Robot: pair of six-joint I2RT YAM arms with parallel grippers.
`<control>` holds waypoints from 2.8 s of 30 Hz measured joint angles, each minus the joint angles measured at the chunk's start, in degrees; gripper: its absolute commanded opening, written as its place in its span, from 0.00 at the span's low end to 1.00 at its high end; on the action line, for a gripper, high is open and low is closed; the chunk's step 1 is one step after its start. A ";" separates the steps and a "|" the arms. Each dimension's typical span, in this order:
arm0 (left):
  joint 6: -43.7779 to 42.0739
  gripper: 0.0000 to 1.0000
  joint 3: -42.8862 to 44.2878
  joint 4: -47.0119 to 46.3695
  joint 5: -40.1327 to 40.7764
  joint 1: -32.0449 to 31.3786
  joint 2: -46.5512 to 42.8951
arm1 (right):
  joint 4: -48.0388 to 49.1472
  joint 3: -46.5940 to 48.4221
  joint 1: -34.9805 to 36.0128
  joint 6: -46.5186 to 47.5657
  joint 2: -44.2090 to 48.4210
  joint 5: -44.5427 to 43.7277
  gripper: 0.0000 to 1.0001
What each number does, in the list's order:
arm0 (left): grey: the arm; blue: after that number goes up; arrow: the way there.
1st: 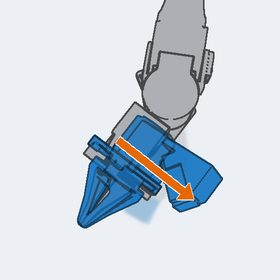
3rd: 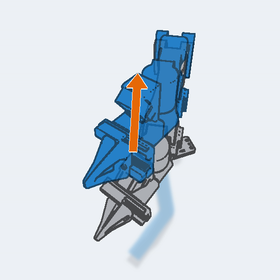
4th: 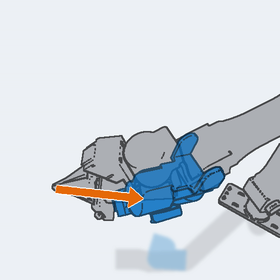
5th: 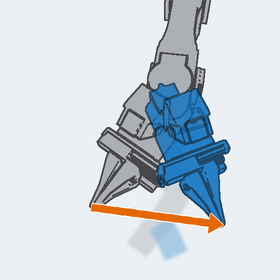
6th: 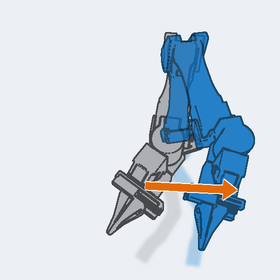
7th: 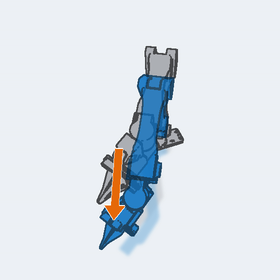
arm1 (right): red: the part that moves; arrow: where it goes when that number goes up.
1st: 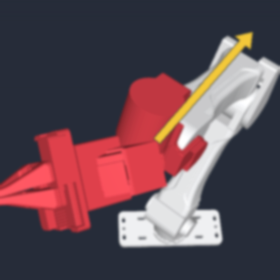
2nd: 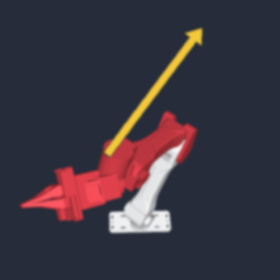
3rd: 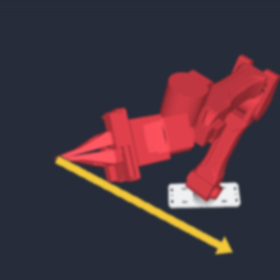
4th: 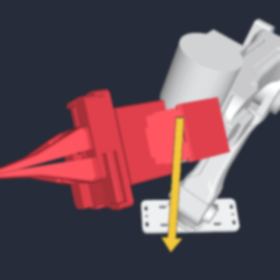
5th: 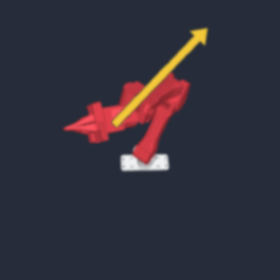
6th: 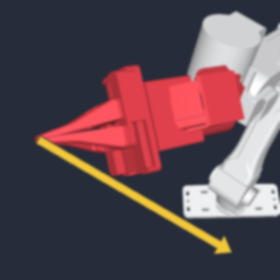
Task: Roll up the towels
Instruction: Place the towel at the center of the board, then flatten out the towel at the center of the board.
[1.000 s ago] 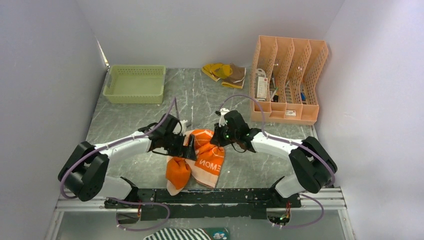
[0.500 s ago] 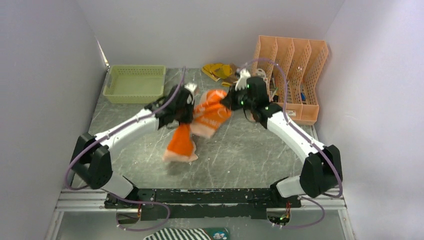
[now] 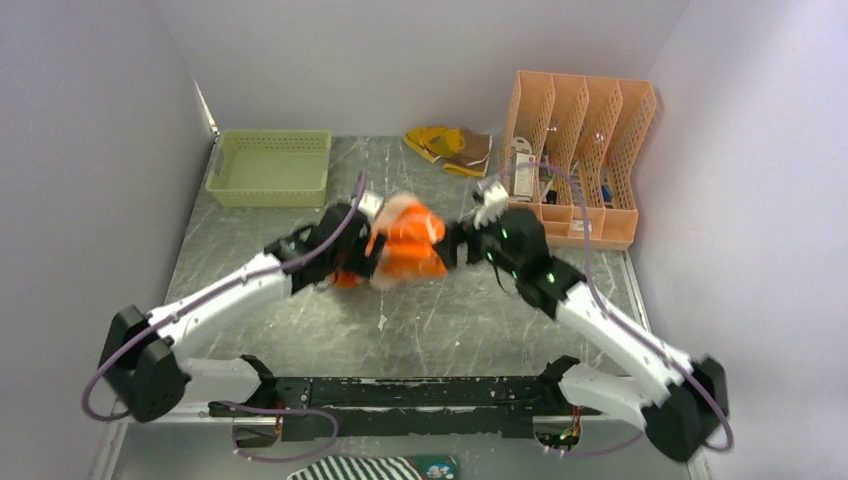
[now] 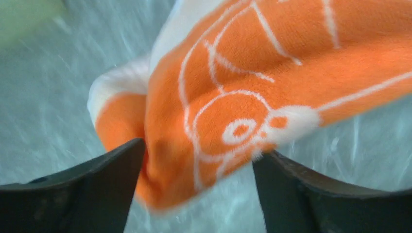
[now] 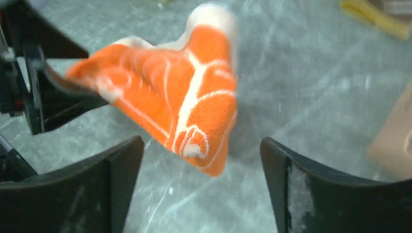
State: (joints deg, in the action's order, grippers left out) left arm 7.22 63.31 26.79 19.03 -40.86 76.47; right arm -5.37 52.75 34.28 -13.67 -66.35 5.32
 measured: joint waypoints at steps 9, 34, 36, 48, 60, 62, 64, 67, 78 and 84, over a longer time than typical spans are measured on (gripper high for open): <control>11.21 0.91 -16.83 5.18 -4.42 6.54 -15.39 | 2.86 -17.38 -0.55 -2.58 16.76 -12.66 1.00; 8.26 0.07 -16.22 -5.86 -36.26 28.50 14.05 | 1.57 -2.75 1.92 -3.72 -30.14 8.79 0.15; 8.28 0.07 -15.98 -5.55 -36.89 28.68 14.08 | 1.99 -2.60 1.73 -4.11 -30.86 10.60 0.00; 5.84 0.07 23.34 3.63 -20.09 33.03 13.44 | -8.90 29.68 -2.45 2.84 -30.58 3.91 0.00; 14.43 0.99 -17.11 6.01 -15.47 30.91 -22.75 | -4.04 -1.53 25.51 6.43 -6.91 -12.94 0.97; 16.65 0.99 -19.78 10.10 -15.32 30.91 -25.92 | -4.57 -8.94 27.10 5.57 -4.15 -14.71 1.00; 17.05 0.99 -18.56 10.93 -14.60 30.91 -26.91 | -4.48 -13.00 25.27 5.29 -0.52 -16.65 1.00; 15.89 0.96 -12.11 10.95 -13.29 31.10 -22.93 | -1.05 -13.07 17.51 4.94 3.32 -15.45 1.00; 5.97 0.84 -2.23 8.63 -18.78 35.80 8.68 | 0.61 9.42 1.60 4.17 -20.90 -7.98 0.92; 2.40 0.83 -2.21 8.79 -18.82 36.89 10.82 | -3.06 16.37 -1.55 4.63 -32.26 -4.96 0.77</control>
State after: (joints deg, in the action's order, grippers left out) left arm 9.63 61.10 35.57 0.21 -3.97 87.29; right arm -8.43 69.12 32.73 -9.04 -98.61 0.36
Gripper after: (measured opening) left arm 0.833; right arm 0.801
